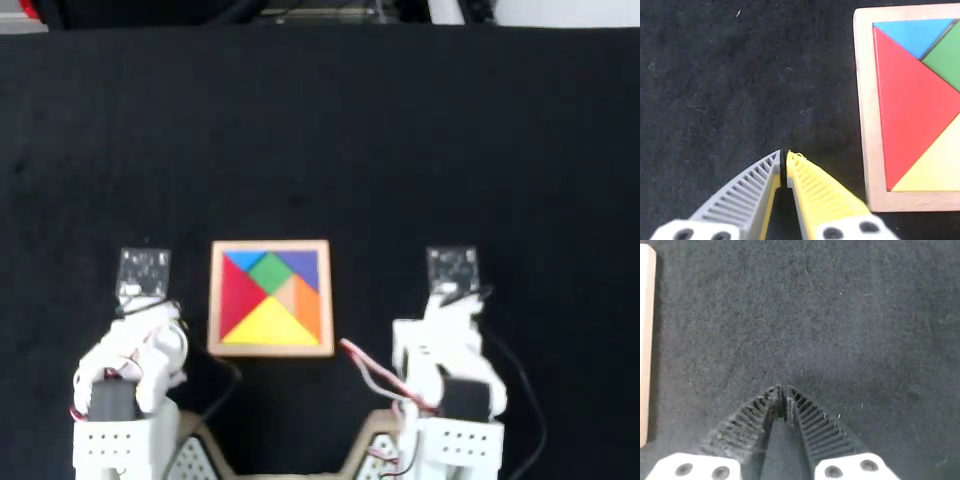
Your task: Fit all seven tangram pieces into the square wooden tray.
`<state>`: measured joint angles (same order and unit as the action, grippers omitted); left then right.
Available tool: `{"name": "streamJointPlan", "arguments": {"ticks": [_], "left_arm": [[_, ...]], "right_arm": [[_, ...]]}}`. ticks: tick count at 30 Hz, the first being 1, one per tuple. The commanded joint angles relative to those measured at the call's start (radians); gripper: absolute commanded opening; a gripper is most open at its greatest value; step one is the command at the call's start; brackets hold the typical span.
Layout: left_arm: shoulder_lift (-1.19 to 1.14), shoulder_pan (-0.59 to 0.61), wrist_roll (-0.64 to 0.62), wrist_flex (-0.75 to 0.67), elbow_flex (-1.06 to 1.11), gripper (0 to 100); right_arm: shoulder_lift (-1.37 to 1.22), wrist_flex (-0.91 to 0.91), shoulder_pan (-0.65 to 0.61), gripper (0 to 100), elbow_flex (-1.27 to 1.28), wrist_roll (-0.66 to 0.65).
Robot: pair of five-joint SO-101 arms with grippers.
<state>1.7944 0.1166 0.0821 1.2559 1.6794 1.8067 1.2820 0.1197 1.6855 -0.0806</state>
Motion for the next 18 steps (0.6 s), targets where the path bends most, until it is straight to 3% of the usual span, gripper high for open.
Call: {"name": "streamJointPlan", "arguments": {"ticks": [1,6,18], "left_arm": [[0.006,-0.012,-0.003,0.006,0.021,3],[0.006,-0.012,-0.003,0.006,0.021,3],[0.006,-0.012,-0.003,0.006,0.021,3]], "right_arm": [[0.051,0.008,-0.032,1.2,-0.001,0.014],[0.051,0.008,-0.094,1.3,0.001,0.018],[0.051,0.008,-0.091,1.2,0.001,0.018]]}}
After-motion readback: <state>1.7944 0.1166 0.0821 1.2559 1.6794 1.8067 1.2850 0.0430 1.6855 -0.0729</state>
